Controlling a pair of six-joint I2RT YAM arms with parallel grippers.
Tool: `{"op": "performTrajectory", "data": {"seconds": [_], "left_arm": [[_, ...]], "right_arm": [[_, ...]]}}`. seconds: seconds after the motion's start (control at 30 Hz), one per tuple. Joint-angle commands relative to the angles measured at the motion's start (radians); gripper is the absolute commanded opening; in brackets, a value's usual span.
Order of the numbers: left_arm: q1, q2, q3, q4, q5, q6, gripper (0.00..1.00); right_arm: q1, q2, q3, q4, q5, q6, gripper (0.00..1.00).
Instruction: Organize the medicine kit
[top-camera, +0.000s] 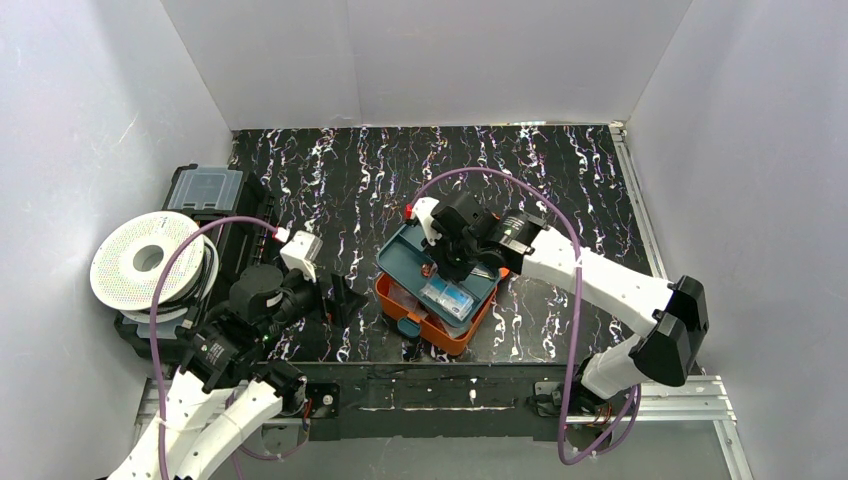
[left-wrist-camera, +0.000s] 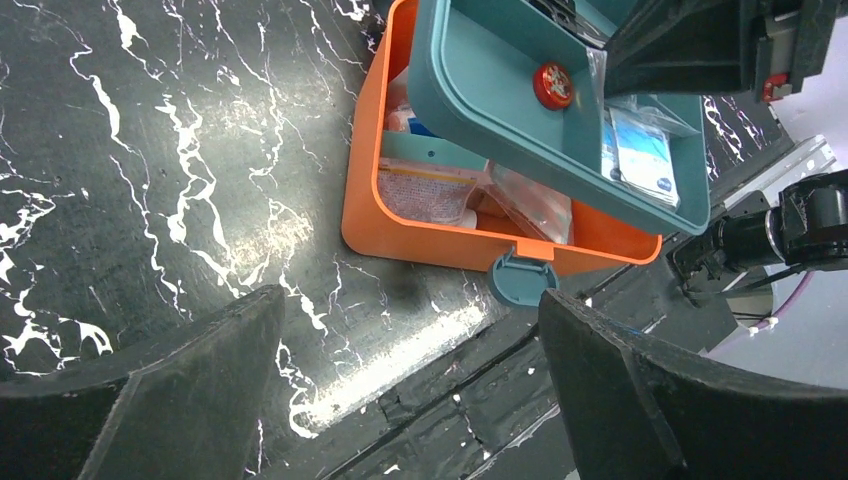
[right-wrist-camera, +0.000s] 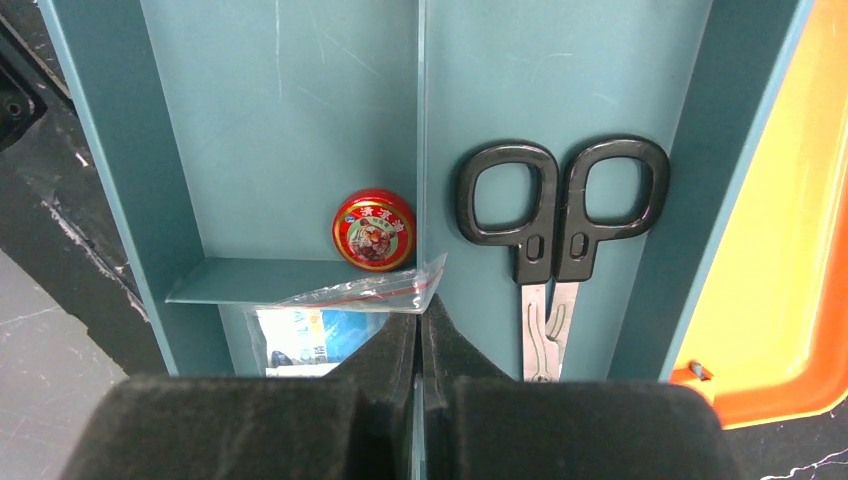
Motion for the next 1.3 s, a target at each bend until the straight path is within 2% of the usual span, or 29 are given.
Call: {"op": "performTrajectory", "data": {"seconds": [0.0,0.6,1.27], "left_arm": [[-0.004,-0.038,-0.030,0.011,0.014,-0.016,0.98],[-0.004,-0.064,-0.056,0.009,0.003,-0.014,0.98],[-0.004,-0.068,-0.059,0.008,0.014,-0.017,0.98]], "right_arm": [[0.006,0.004,-0.005,0.072,0.026,0.004,0.01],[0.038,0.006,-0.097,0.109,0.024,0.061,0.01],[0.053,-0.015,-0.156,0.105,0.038,0.044,0.01]]}}
